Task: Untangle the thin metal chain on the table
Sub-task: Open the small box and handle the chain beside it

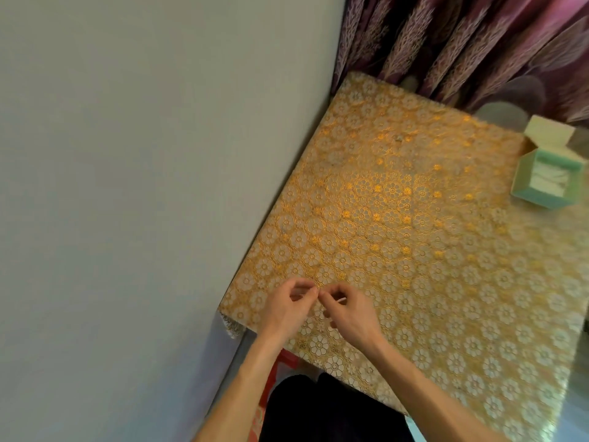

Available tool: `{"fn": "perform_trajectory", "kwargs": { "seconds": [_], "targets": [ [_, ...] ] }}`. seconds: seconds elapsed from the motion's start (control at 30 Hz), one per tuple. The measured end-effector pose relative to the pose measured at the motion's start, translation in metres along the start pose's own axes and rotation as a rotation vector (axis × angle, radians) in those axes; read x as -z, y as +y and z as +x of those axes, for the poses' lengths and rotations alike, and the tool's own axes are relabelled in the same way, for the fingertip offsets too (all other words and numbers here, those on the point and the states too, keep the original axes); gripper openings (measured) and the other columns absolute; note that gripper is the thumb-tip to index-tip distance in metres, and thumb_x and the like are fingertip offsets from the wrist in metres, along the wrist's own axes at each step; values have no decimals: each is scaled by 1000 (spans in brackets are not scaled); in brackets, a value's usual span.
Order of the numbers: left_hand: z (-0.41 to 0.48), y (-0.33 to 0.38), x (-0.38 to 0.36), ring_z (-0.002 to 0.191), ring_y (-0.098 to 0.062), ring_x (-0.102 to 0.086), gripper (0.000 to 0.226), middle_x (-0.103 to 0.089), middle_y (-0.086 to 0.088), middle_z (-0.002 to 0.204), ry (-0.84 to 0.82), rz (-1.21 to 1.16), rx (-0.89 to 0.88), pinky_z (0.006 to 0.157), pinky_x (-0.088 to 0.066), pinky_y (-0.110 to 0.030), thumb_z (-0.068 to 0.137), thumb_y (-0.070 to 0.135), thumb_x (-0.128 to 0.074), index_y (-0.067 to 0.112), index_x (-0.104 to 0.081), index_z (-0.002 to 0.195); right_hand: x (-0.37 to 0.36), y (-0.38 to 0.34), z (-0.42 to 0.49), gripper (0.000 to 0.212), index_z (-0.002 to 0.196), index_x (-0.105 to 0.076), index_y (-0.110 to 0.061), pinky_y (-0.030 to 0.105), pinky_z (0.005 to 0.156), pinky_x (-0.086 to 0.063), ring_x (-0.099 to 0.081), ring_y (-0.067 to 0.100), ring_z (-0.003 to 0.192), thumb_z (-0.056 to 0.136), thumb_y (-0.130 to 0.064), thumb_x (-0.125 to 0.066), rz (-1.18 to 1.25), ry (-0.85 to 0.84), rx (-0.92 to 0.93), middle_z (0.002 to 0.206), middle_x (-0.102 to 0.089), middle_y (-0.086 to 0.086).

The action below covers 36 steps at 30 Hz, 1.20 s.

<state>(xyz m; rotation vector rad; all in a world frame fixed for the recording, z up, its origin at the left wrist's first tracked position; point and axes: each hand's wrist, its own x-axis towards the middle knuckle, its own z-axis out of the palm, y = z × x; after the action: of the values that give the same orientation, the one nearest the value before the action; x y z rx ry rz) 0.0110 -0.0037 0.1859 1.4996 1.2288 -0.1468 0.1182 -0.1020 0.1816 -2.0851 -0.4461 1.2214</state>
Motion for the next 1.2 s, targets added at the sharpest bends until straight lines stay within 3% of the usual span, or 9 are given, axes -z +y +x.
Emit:
{"fn": "perform_trajectory", "kwargs": {
  "seconds": [0.1, 0.3, 0.4, 0.5, 0.6, 0.8, 1.03, 1.2],
  "targets": [
    [-15, 16, 2, 101, 4, -60, 25, -64, 23, 110, -81, 234, -137, 92, -53, -24, 95, 48, -59, 32, -64, 114, 35, -7, -30, 15, 88, -65, -26, 20, 61, -54, -69, 12, 74, 97, -37, -63, -52, 71, 51, 79, -71, -6],
    [-50, 27, 8, 130, -8, -50, 35, -58, 13, 134, -179, 621, -343, 114, -37, -32, 99, 49, -49, 32, -59, 127, 100, -5, -112, 12, 86, -66, -28, 16, 64, -52, -67, 6, 75, 95, -36, -64, -19, 303, 94, 79, -70, -8],
    [-68, 34, 9, 138, -13, -45, 40, -56, 10, 140, -314, 823, -393, 119, -34, -41, 101, 48, -47, 29, -55, 135, 117, 17, -157, 10, 86, -67, -29, 17, 65, -49, -67, 1, 75, 94, -35, -65, 52, 420, 73, 78, -71, -12],
    [-87, 40, 5, 130, -10, -51, 42, -55, 8, 142, -374, 961, -425, 115, -38, -35, 102, 48, -44, 29, -51, 139, 123, 42, -203, 10, 85, -68, -27, 21, 66, -48, -69, 2, 74, 93, -31, -66, 107, 525, 46, 81, -71, -17],
    [-104, 46, -8, 127, -9, -53, 44, -54, 8, 143, -374, 996, -457, 108, -44, -31, 101, 49, -44, 29, -50, 140, 122, 65, -248, 10, 83, -69, -26, 21, 66, -47, -69, 4, 75, 93, -29, -67, 174, 613, 14, 78, -71, -12],
    [-159, 57, -54, 125, -7, -52, 43, -55, 8, 141, -322, 1018, -566, 106, -43, -27, 102, 47, -44, 28, -50, 140, 126, 127, -327, 9, 82, -71, -28, 25, 69, -51, -68, 1, 76, 91, -26, -70, 259, 792, 5, 81, -71, -19],
    [-241, 32, -153, 109, -4, -55, 37, -60, 8, 131, -348, 923, -645, 94, -47, -24, 101, 42, -51, 27, -56, 134, 147, 230, -421, 12, 81, -69, -31, 6, 63, -48, -67, -3, 77, 90, -25, -71, 232, 916, 17, 81, -71, -22],
    [-301, 5, -232, 104, -2, -61, 26, -63, 16, 116, -428, 781, -637, 89, -50, -21, 98, 41, -58, 33, -60, 123, 162, 298, -482, 8, 85, -66, -30, 17, 67, -51, -70, 4, 73, 92, -31, -68, 263, 975, -64, 78, -73, -15]
  ]
}}
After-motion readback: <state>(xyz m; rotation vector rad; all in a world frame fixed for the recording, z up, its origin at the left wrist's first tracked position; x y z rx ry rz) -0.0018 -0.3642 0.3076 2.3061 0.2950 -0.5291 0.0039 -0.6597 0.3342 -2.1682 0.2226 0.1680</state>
